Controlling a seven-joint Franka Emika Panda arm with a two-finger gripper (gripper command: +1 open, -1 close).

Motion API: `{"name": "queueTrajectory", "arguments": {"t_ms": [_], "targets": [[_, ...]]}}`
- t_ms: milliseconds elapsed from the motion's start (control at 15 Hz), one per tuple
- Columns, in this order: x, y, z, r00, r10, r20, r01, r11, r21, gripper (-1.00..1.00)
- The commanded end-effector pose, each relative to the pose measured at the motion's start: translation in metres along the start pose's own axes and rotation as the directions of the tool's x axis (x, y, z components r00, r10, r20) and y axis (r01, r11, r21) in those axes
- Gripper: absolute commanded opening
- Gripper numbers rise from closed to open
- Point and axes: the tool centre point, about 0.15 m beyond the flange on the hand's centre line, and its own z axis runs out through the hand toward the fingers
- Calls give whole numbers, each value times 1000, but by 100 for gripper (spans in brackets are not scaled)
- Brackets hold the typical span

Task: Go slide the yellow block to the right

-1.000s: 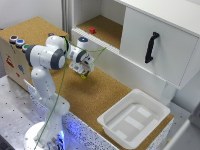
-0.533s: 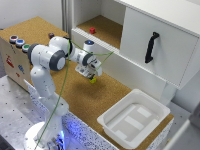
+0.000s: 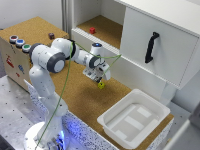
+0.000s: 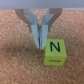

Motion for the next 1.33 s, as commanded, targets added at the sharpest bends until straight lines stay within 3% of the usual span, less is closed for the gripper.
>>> {"name": "queueTrajectory", "arguments": {"t_ms": [0,1000,1067,1267], "targets": [[-21,-7,-60,1000,11,-24,-9,999,51,100],[-21,-7,-60,1000,11,-24,-9,999,51,100],[-16,-3,-55,999,28,-27,-27,999,22,100],[-19,42,-40,994,103,-35,-102,994,30,100]]}}
